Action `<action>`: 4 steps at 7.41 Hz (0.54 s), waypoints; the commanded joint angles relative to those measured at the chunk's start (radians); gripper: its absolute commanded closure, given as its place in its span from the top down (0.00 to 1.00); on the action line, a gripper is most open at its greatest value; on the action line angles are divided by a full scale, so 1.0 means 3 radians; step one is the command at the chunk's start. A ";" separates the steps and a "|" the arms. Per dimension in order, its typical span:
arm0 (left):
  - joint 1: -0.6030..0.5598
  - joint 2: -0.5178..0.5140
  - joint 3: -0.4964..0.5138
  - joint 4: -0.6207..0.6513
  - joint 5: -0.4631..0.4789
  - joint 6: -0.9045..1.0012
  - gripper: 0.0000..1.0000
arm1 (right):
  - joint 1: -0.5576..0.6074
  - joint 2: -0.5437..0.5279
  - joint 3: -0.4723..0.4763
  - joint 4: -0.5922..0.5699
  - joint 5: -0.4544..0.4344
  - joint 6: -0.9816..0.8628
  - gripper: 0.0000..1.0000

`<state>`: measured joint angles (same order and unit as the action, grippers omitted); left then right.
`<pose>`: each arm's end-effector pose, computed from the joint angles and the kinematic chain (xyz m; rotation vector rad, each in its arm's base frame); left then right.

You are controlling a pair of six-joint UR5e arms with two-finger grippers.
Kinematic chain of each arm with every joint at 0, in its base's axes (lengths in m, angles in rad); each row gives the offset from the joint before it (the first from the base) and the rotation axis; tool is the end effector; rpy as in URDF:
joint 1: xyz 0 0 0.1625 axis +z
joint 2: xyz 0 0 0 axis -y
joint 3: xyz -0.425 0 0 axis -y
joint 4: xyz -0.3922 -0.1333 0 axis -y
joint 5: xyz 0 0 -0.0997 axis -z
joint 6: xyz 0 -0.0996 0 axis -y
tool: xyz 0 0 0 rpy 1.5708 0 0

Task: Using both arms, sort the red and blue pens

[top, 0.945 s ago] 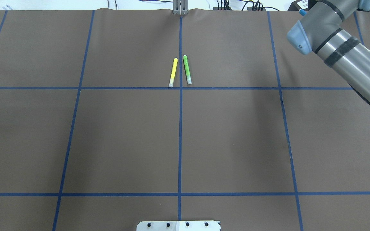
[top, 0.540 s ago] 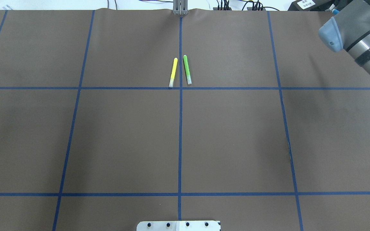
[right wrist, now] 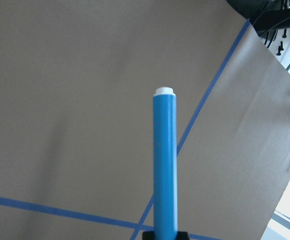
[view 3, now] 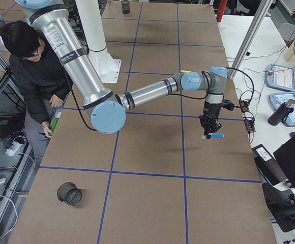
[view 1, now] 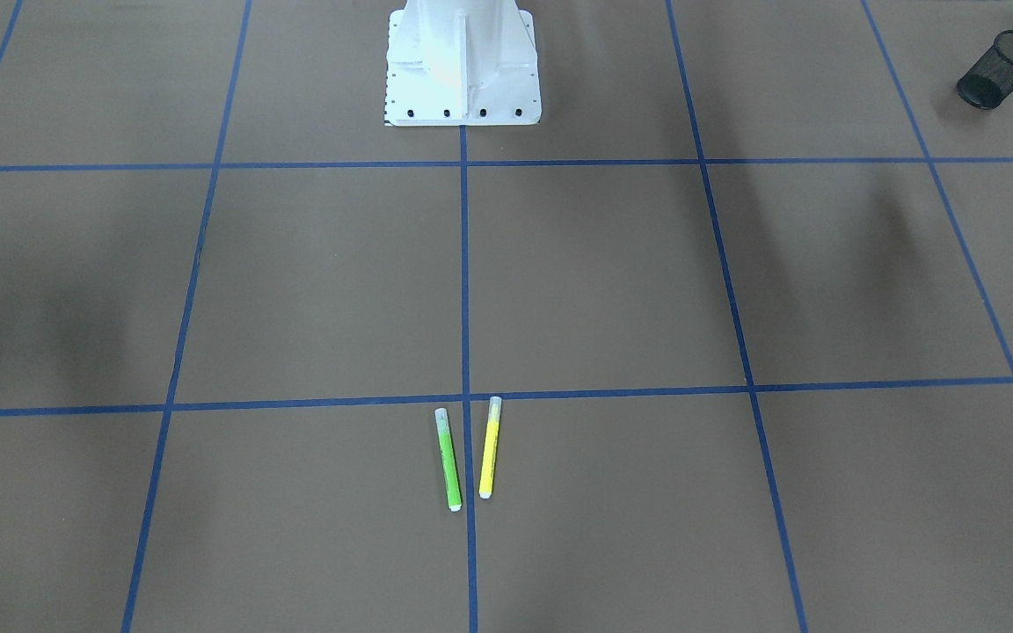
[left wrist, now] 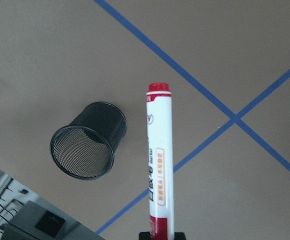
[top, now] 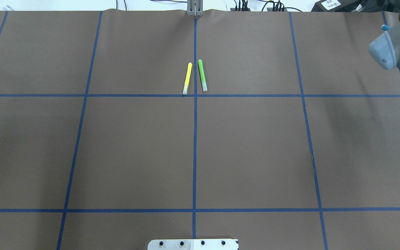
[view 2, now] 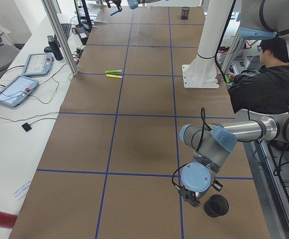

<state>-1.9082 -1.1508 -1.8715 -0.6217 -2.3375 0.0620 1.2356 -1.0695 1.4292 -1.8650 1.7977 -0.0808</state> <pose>-0.1272 -0.1687 0.7192 -0.8671 0.8894 -0.6481 -0.1180 -0.6760 0.4875 0.0362 -0.2350 -0.4215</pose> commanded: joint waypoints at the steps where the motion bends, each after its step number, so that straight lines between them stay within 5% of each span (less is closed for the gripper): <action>1: -0.0311 0.0057 0.0371 0.0150 -0.0016 0.0013 0.00 | 0.0125 -0.0131 0.0164 -0.0062 0.0337 0.0004 0.00; 4: -0.0363 0.0052 0.0920 0.0237 -0.0001 0.0524 0.00 | 0.0141 -0.0142 0.0267 -0.0149 0.0425 0.0019 0.00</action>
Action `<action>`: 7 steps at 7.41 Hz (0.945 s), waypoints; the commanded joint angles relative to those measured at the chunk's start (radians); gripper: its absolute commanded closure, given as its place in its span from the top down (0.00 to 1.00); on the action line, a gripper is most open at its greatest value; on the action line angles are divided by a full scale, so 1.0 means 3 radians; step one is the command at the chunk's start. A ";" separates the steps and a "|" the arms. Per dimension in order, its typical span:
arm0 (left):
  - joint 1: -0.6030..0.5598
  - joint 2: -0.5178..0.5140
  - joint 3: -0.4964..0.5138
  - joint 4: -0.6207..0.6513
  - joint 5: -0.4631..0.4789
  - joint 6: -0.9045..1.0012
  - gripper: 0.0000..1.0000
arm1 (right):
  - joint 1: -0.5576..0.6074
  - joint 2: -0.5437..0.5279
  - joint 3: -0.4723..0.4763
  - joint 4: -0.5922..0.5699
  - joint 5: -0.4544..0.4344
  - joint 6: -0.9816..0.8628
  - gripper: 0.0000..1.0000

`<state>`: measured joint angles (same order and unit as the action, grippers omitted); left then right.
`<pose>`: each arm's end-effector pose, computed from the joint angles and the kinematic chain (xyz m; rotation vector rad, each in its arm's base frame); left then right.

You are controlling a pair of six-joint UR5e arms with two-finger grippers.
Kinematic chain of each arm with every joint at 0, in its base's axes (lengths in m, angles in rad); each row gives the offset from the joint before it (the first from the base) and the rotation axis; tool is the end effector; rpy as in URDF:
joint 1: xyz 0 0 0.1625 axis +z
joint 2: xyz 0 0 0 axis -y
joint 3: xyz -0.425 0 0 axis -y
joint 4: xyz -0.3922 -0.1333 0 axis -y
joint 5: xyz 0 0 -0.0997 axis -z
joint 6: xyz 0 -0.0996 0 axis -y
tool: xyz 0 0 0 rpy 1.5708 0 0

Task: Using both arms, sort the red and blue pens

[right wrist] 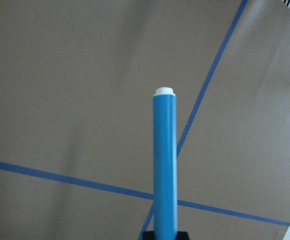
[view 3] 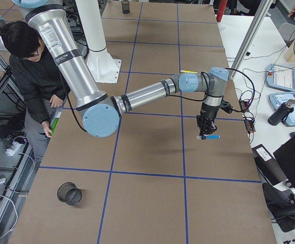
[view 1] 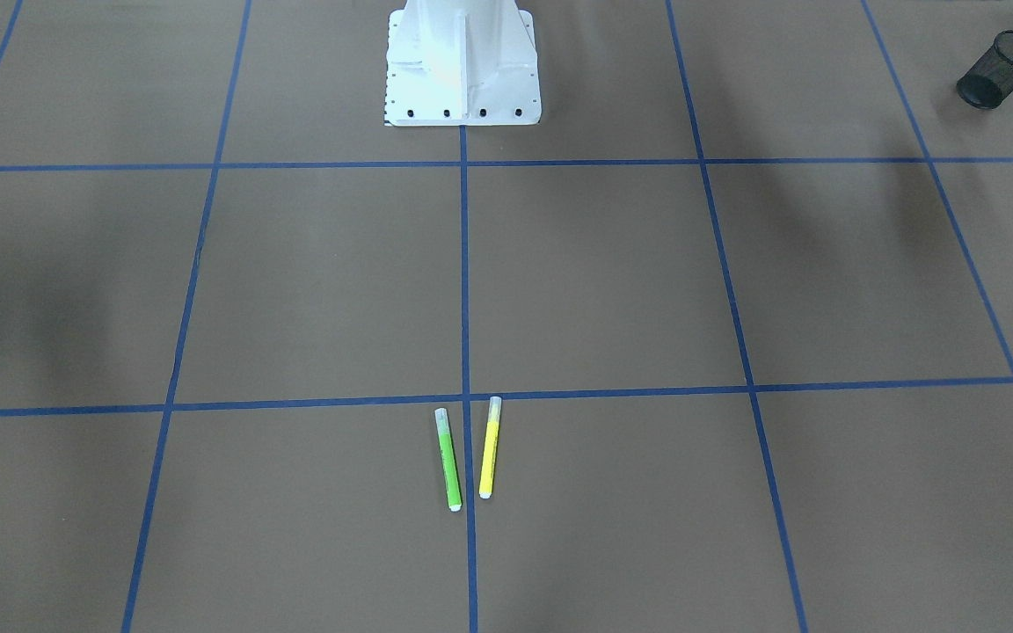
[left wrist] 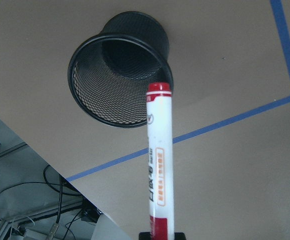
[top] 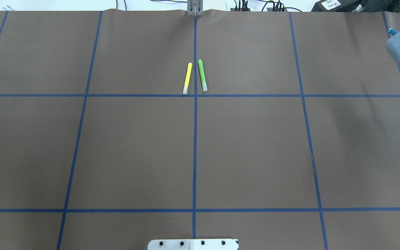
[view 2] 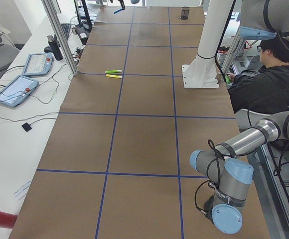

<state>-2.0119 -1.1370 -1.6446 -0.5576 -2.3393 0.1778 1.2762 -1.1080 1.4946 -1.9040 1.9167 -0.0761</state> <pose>-0.1168 -0.0972 0.7981 -1.0586 1.0219 -0.7403 -0.0957 -0.6581 0.4832 0.0149 -0.3516 -0.3761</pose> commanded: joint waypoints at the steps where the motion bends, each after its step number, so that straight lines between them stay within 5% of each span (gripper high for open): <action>1: -0.0023 0.0011 0.0169 0.0028 0.0015 0.0139 0.00 | 0.0005 -0.0029 0.0060 -0.0014 0.0028 0.0003 0.00; 4: -0.0038 0.0006 0.0322 0.0018 0.0015 0.0159 0.00 | 0.0010 -0.0039 0.0060 -0.0019 0.0033 0.0003 0.00; 5: -0.0038 -0.0004 0.0338 0.0023 0.0010 0.0194 0.24 | 0.0015 -0.0049 0.0060 -0.0019 0.0038 0.0003 0.00; 6: -0.0043 -0.0050 0.0348 0.0028 -0.0005 0.0180 0.99 | 0.0016 -0.0055 0.0060 -0.0019 0.0043 0.0003 0.00; 7: -0.0048 -0.0086 0.0328 0.0084 -0.0005 0.0174 1.00 | 0.0021 -0.0065 0.0050 -0.0040 0.0043 0.0018 0.00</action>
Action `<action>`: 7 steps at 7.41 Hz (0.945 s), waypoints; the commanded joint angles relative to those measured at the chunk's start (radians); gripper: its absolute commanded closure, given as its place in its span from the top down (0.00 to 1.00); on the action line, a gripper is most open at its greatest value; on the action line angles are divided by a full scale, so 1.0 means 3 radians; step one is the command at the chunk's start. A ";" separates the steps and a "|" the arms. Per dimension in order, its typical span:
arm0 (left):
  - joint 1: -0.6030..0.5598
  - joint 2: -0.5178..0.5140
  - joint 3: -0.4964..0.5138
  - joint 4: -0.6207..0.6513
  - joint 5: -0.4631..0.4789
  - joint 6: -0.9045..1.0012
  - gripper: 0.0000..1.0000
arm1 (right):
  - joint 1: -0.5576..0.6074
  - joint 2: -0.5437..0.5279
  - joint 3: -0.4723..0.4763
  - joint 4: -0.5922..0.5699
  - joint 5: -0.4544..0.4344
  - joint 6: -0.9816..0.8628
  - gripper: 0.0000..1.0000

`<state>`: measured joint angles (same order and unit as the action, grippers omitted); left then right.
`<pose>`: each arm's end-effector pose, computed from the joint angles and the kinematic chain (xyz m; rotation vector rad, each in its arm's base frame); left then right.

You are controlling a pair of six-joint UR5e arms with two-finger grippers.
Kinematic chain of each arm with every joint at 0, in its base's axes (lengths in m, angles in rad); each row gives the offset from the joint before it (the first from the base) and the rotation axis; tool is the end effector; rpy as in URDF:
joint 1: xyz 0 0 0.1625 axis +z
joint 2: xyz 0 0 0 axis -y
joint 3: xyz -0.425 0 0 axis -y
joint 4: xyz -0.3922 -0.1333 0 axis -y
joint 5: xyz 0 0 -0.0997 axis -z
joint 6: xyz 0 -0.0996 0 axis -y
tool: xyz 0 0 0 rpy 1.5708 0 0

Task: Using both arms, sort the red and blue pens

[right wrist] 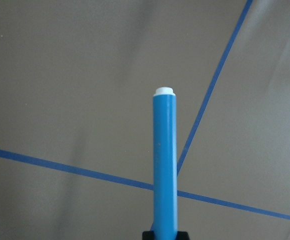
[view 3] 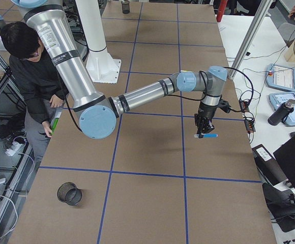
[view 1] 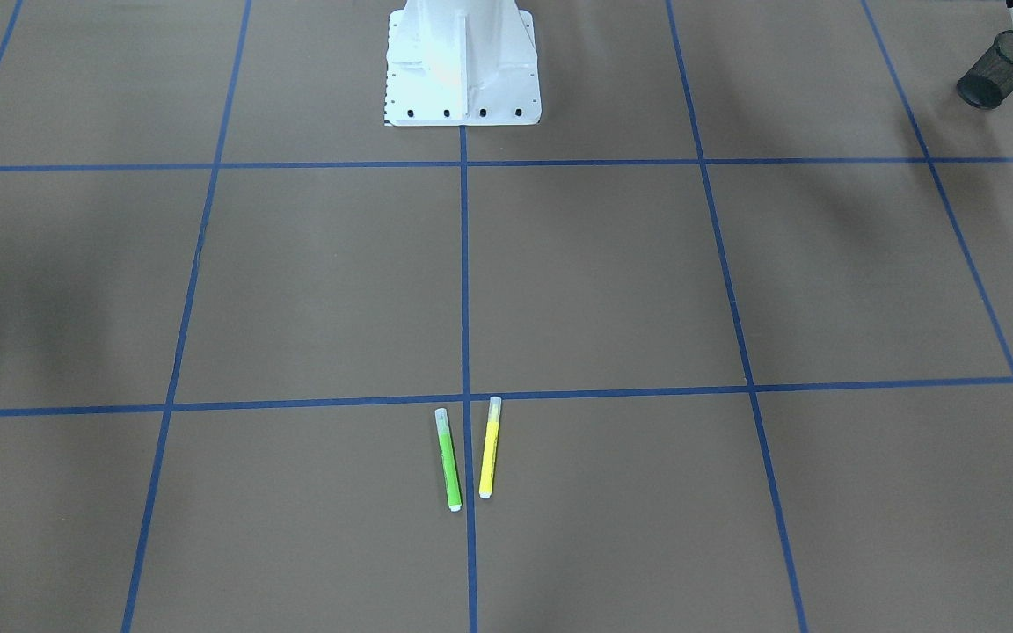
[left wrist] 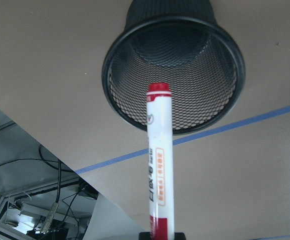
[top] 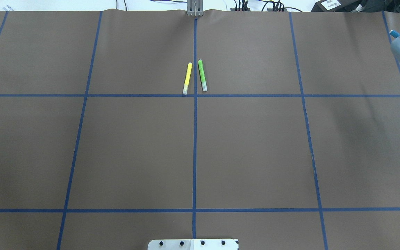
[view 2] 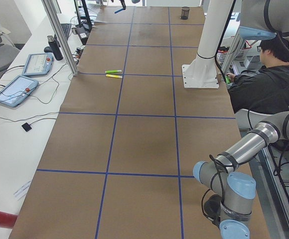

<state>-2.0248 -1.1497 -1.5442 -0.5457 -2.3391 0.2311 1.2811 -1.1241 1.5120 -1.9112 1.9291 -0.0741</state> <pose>-0.1095 -0.0782 0.8264 -1.1184 1.0673 -0.7405 -0.0916 -0.6517 0.4859 0.0082 -0.3633 -0.3683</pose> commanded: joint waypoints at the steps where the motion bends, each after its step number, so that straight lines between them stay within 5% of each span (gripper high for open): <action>1: -0.0005 -0.0150 0.0003 0.0100 -0.0006 -0.0008 1.00 | 0.0030 0.0004 -0.0003 -0.0132 0.0007 0.0012 0.00; 4: -0.0072 -0.0573 -0.0022 0.0101 -0.0011 -0.0024 1.00 | 0.0172 -0.0158 0.0190 -0.0664 -0.0013 -0.0054 0.00; 7: -0.0072 -0.1110 -0.0048 0.0070 -0.0031 -0.0024 1.00 | 0.0443 -0.0909 0.0478 -0.0665 -0.0003 -0.0608 0.00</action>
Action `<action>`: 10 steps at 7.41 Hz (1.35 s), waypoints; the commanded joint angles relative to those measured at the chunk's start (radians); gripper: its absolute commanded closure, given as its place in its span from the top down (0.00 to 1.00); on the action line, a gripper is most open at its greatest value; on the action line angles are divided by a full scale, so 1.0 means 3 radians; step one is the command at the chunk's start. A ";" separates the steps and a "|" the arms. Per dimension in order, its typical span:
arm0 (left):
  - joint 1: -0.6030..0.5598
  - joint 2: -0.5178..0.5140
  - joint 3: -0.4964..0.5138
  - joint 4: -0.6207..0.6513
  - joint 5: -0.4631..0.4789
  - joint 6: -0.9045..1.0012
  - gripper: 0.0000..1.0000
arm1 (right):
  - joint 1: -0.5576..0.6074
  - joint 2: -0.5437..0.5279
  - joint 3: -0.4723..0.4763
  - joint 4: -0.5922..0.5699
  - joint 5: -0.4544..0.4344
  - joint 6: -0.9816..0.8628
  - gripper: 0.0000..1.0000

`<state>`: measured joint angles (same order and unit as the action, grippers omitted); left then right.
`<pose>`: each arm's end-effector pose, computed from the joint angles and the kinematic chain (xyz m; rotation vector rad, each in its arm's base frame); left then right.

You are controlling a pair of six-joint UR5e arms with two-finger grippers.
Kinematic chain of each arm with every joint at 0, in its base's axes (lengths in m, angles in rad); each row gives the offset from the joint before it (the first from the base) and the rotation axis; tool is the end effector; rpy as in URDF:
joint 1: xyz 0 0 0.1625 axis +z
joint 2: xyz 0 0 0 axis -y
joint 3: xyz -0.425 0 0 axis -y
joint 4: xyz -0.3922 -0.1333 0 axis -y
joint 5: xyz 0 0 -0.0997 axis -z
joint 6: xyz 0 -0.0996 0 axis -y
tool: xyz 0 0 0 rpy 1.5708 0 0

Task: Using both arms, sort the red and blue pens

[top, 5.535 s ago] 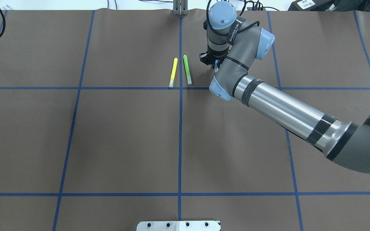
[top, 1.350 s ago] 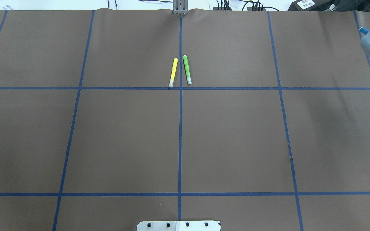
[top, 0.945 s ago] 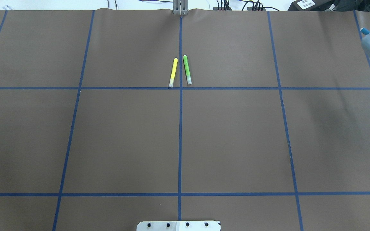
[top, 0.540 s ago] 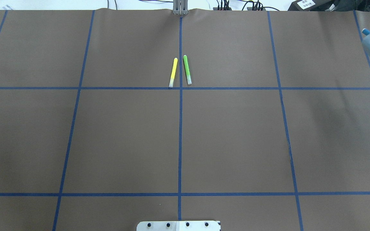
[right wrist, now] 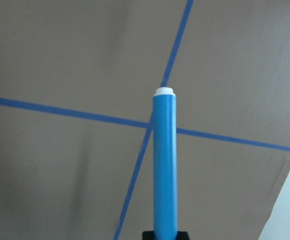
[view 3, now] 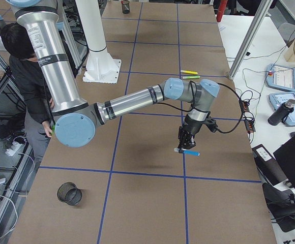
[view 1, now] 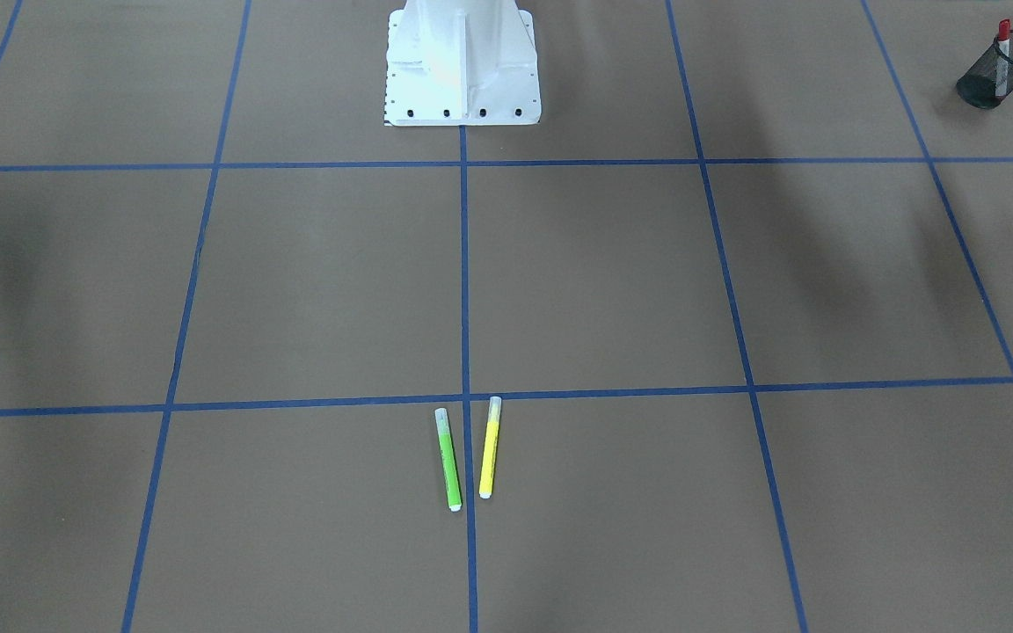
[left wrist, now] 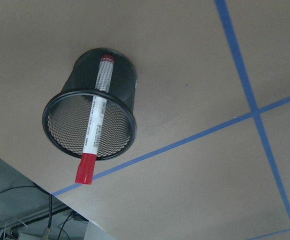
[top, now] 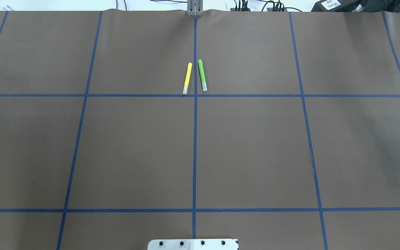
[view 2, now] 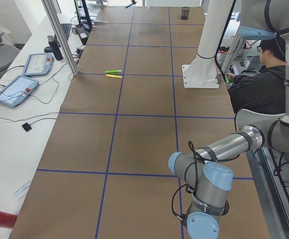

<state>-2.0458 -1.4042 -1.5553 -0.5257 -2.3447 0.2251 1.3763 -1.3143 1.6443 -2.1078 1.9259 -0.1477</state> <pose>-0.1855 -0.2214 0.7705 -0.8719 1.0432 -0.6841 -0.0109 -0.5658 0.5584 -0.2138 -0.3503 -0.3007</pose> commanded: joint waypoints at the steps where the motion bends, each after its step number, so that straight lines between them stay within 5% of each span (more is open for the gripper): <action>1: -0.0002 -0.0502 -0.0006 -0.0022 -0.0160 -0.0004 1.00 | 0.0264 -0.0439 0.0036 -0.0010 0.0023 -0.0473 0.00; 6: 0.0462 -0.1265 0.0020 -0.0257 -0.0707 -0.0182 1.00 | 0.0939 -0.1144 -0.0025 -0.0654 0.0415 -0.1364 0.00; 8: 0.0550 -0.1266 0.0066 -0.0771 -0.0764 -0.0580 1.00 | 0.1107 -0.1274 -0.0025 -0.1127 0.0682 -0.1379 0.00; 10: 0.0652 -0.1266 0.0061 -0.0830 -0.0947 -0.0648 1.00 | 0.1251 -0.1346 -0.0025 -0.1583 0.0774 -0.1599 0.00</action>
<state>-1.8722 -1.7832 -1.5378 -0.7563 -2.5894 0.0485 1.7212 -1.7057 1.6370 -2.4959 2.1337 -0.5999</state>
